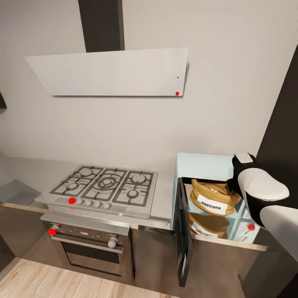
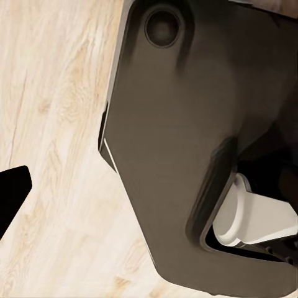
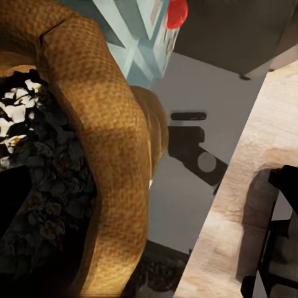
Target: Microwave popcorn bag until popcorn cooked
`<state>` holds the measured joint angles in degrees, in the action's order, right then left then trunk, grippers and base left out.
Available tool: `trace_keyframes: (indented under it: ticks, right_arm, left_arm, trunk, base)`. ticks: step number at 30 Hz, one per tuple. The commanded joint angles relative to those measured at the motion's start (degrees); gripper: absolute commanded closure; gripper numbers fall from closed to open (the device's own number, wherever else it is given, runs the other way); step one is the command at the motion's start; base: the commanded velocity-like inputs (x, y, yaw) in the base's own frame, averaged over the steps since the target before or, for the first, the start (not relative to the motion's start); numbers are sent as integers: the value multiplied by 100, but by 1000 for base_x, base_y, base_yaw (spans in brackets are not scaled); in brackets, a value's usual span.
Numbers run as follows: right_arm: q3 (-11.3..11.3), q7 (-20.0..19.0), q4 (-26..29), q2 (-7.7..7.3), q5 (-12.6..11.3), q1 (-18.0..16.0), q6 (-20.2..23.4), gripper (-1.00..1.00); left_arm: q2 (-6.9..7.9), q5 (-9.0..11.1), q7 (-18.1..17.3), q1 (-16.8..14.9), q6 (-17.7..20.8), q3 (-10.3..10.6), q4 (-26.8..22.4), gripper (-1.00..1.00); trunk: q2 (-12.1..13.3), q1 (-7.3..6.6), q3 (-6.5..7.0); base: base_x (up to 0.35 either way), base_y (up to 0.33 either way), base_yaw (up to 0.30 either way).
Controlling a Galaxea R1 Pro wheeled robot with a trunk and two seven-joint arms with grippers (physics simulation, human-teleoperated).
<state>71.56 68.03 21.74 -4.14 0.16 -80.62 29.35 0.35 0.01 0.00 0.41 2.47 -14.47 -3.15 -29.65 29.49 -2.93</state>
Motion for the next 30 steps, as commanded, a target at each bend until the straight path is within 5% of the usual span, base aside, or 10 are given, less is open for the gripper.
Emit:
trace_keyframes:
  ticks: [1,15,30]
  right_arm:
    - [12,17,6,0,1,-6,57,-100]
    - [24,17,6,0,1,-6,62,-100]
    - [31,14,6,0,-5,-6,62,-100]
  left_arm:
    - [-1,0,0,3,26,-21,-19,-100]
    - [-9,-1,0,3,20,-21,-19,-100]
    - [-9,1,0,3,17,-21,-19,-100]
  trunk:
    - [-9,3,-1]
    - [-9,3,132]
    - [-9,3,271]
  base:
    - [0,0,0]
    - [-10,-4,0]
    - [-293,-84,0]
